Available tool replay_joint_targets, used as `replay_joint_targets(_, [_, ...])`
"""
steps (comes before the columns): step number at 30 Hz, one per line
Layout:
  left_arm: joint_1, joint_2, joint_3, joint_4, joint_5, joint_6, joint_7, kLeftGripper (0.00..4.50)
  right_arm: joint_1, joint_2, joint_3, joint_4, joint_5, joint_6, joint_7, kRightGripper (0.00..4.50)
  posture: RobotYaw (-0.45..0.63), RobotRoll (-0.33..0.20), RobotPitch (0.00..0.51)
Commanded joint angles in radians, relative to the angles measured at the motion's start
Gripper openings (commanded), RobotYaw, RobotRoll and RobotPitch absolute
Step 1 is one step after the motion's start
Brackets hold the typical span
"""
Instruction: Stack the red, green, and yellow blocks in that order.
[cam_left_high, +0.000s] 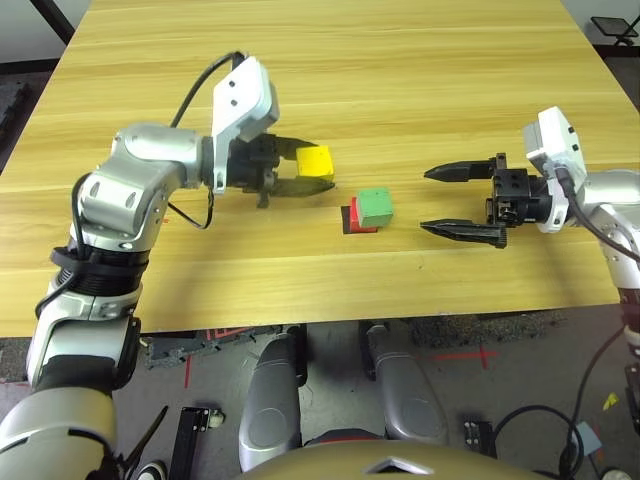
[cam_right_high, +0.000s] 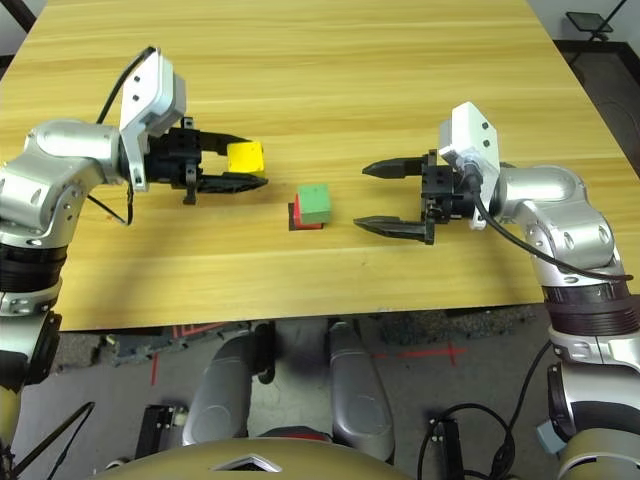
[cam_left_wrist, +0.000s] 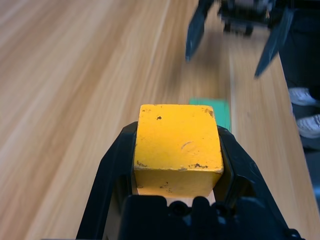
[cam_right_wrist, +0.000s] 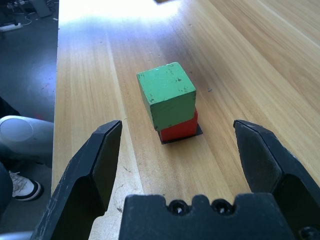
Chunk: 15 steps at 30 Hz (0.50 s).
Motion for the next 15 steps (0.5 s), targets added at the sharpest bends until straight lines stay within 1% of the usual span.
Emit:
replay_joint_targets(1, [0.005, -0.011, -0.017, -0.055, -0.025, 0.089, 0.049, 2.1, 0.006, 0.006, 0.005, 0.005, -0.008, -0.018, -0.002, 4.5, 0.28, 0.074, 0.235])
replay_joint_targets(5, [-0.004, -0.049, -0.038, -0.094, -0.037, 0.145, 0.105, 2.1, 0.012, 0.011, -0.002, 0.002, -0.005, -0.018, -0.009, 4.5, 0.27, 0.081, 0.234])
replay_joint_targets(10, [-0.01, -0.084, -0.06, -0.1, -0.03, 0.152, 0.142, 2.1, 0.024, 0.01, -0.008, -0.007, -0.002, -0.016, -0.017, 4.5, 0.26, 0.083, 0.239])
replay_joint_targets(13, [0.0, -0.146, -0.081, -0.119, -0.04, 0.146, 0.176, 2.1, 0.031, 0.007, -0.014, -0.008, 0.0, -0.015, -0.022, 4.5, 0.25, 0.081, 0.24])
replay_joint_targets(15, [0.011, -0.167, -0.1, -0.131, -0.033, 0.129, 0.181, 2.1, 0.035, 0.007, -0.014, -0.01, -0.001, -0.016, -0.026, 4.5, 0.24, 0.076, 0.242])
